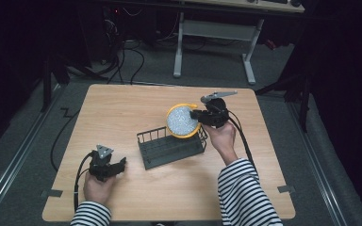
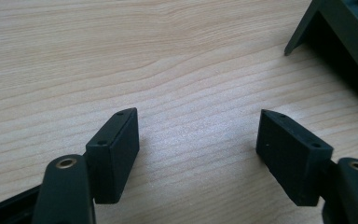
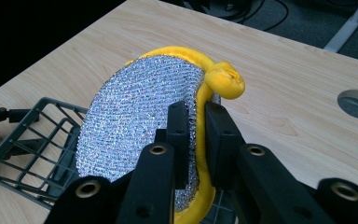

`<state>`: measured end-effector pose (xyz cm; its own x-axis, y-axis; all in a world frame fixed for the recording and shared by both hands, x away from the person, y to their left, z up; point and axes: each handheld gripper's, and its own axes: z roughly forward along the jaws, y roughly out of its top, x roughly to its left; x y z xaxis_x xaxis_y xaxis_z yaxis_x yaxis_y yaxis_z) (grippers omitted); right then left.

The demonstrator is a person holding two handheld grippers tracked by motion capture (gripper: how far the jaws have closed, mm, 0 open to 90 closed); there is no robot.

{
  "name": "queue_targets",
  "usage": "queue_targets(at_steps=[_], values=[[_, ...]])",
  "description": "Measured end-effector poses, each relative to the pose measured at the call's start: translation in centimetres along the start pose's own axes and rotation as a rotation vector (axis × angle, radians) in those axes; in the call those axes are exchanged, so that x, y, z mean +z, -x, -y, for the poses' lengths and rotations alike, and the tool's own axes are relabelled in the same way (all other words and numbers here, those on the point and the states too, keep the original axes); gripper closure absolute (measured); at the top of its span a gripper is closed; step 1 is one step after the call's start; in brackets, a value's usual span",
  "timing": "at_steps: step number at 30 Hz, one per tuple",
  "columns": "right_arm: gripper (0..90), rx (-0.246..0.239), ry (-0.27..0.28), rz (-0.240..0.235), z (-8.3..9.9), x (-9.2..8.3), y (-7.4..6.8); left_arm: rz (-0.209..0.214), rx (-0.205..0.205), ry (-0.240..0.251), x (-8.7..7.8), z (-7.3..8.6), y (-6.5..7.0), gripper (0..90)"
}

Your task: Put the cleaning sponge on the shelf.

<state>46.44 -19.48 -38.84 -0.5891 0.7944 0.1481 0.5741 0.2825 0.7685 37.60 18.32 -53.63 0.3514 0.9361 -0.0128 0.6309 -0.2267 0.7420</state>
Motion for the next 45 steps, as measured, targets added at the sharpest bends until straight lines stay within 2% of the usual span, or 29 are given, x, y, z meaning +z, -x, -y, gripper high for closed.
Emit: queue_targets(at_steps=[10, 13, 20, 25, 29, 33, 39, 41, 45], values=[[80.6, -0.011, -0.025, 0.004, 0.6, 1.6, -0.1, 0.0, 0.0, 0.0, 0.0, 0.0, 0.0, 30.3], [80.2, 0.001, -0.028, 0.004, 0.9, 1.8, 0.2, 0.0, 0.0, 0.001, 0.0, 0.0, 0.0, 30.4], [79.6, -0.025, -0.062, 0.015, 1.6, 2.2, 0.3, 0.0, 0.0, 0.001, 0.0, 0.0, 0.0, 30.4], [80.1, -0.028, -0.082, 0.004, 2.2, 2.3, 0.4, 0.0, 0.0, 0.001, 0.0, 0.0, 0.0, 30.4], [80.5, -0.05, -0.097, 0.008, 2.4, 2.2, 0.3, 0.0, 0.0, 0.001, 0.0, 0.0, 0.0, 30.4], [80.4, -0.091, -0.129, 0.021, 2.8, 2.2, 0.0, 0.0, 0.0, 0.001, 0.0, 0.0, 0.0, 30.5], [80.1, -0.12, -0.161, 0.041, 3.1, 2.3, -0.4, 0.0, -0.001, 0.001, 0.0, 0.0, 0.0, 30.5], [78.4, -0.112, -0.156, 0.037, 3.2, 2.3, -0.4, 0.0, 0.0, 0.001, 0.0, 0.0, 0.0, 30.5], [63.8, -0.103, -0.146, 0.046, 3.2, 2.0, -0.2, 0.001, -0.001, 0.001, 0.0, 0.0, 0.0, 30.5]])
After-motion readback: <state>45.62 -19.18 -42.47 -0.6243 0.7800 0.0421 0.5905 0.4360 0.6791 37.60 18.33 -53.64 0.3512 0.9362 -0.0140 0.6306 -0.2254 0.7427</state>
